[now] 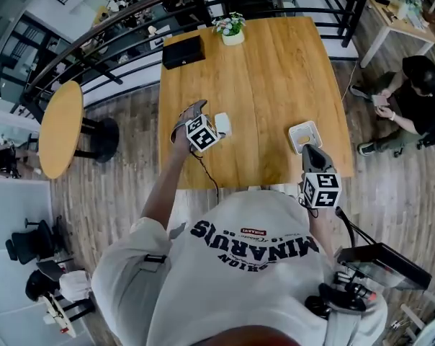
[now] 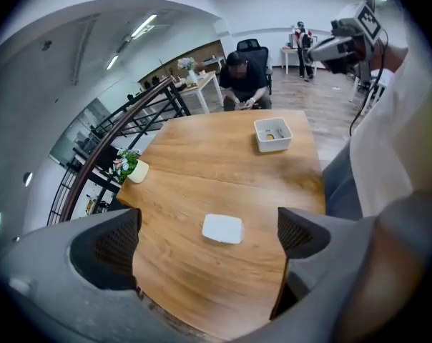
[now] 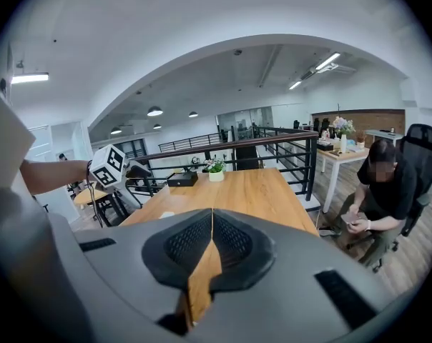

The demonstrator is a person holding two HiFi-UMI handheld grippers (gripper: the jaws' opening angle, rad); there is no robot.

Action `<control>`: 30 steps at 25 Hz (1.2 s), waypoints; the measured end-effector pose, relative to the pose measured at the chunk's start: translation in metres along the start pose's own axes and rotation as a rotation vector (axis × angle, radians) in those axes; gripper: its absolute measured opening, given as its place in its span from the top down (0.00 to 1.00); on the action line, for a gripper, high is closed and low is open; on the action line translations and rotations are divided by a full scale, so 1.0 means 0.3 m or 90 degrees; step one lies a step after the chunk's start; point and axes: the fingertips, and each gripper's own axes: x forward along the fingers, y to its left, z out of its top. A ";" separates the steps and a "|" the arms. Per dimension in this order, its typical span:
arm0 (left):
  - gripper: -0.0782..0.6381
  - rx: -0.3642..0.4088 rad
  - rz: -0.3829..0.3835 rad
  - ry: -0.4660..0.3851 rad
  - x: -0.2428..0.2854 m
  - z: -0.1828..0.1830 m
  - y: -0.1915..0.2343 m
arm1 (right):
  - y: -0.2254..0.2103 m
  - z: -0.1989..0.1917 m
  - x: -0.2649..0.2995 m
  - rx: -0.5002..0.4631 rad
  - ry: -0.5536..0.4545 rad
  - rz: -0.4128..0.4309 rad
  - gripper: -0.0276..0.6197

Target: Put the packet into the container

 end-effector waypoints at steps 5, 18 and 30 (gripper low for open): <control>0.06 0.045 -0.073 0.053 0.127 -0.014 -0.009 | -0.051 -0.025 -0.051 0.013 0.003 -0.029 0.94; 0.06 0.077 -0.189 0.146 0.476 -0.127 -0.089 | -0.147 -0.095 -0.151 0.055 0.007 -0.097 0.94; 0.06 0.112 -0.242 0.225 0.719 -0.272 -0.214 | -0.211 -0.153 -0.273 0.084 0.016 -0.166 0.94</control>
